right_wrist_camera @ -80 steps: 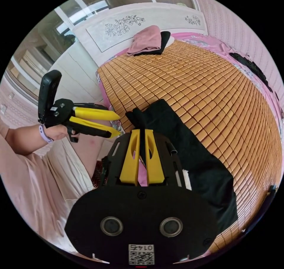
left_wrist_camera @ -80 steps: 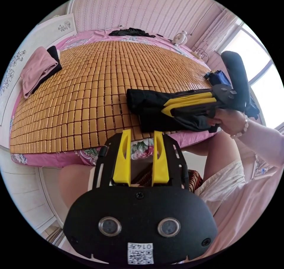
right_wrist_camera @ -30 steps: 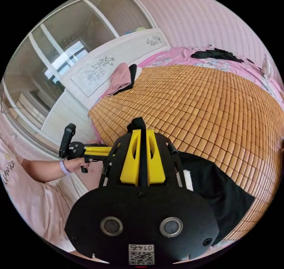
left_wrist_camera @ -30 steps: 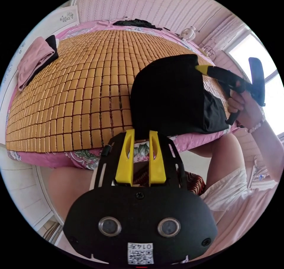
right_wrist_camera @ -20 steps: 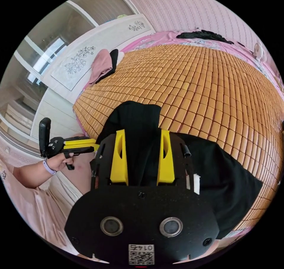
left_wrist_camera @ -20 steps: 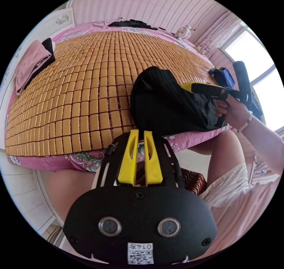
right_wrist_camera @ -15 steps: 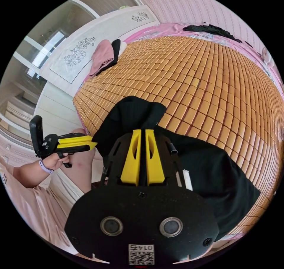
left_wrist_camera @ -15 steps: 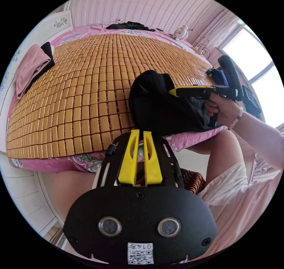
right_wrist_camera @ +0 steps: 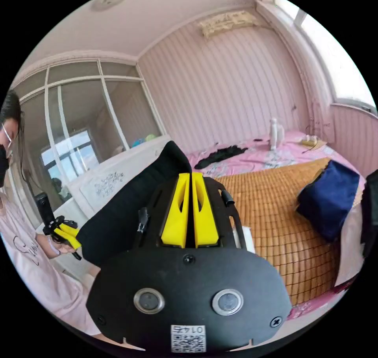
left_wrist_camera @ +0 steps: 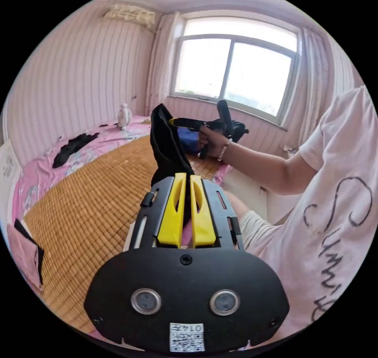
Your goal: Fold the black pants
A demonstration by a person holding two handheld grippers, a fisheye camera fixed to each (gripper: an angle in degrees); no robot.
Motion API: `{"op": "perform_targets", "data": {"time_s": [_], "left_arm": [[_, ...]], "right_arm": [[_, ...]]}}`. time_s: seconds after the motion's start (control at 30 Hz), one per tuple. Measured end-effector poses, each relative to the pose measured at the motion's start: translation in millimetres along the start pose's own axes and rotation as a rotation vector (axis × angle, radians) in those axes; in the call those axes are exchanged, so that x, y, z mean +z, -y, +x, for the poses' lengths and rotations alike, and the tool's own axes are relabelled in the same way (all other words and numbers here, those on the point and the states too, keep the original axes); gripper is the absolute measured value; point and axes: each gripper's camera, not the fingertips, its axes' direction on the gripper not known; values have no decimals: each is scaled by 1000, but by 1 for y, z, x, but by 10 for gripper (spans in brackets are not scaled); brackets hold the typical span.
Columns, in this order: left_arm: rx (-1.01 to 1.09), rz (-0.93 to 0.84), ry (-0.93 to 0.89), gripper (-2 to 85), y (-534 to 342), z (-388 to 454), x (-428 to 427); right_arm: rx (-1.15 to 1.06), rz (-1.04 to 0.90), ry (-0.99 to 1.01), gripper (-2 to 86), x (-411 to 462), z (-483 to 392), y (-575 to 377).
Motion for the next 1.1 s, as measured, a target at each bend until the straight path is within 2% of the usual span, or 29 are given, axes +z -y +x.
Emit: {"op": "perform_targets", "data": {"time_s": [0.13,0.2,0.27,0.33,0.37,0.47,0.53,0.6,0.7,0.8,0.9,1.1], "left_arm": [[201,271,-204,-9,156,49,-14],[243,433,-308,-10,222,63,-48],[281,581,-350,-10,269,72,-91],[247,687,-291,-10,296,64,-137],[229,687,-258,-10,297,58,-144],[94,539,-32,-10,267,12,-149],[5,307,280,-10,209,-22,-129],[-88,128,437,-9,161,-46,-114],[-217,-116,504,-10,98,-74,-94],[-178,-309,581,-10,65,-71,-72],[-163,-344,557,-9,56,-68,-68],[-136,-296,533,-9,65,-64,-74]], "right_arm": [[-131,262,-160,2,-102,-10,137],[-277,417,-105,2,-156,-52,248],[-363,416,-15,2,-170,-92,325],[-469,324,-15,2,-152,-137,380],[-513,212,-33,2,-123,-161,401],[-587,-108,-15,2,-9,-192,385],[-602,-270,-20,2,65,-193,335],[-606,-428,-11,1,141,-186,248],[-564,-597,42,0,197,-174,150],[-482,-663,62,0,212,-163,95],[-433,-646,78,1,204,-154,81],[-384,-544,82,1,166,-144,110]]}}
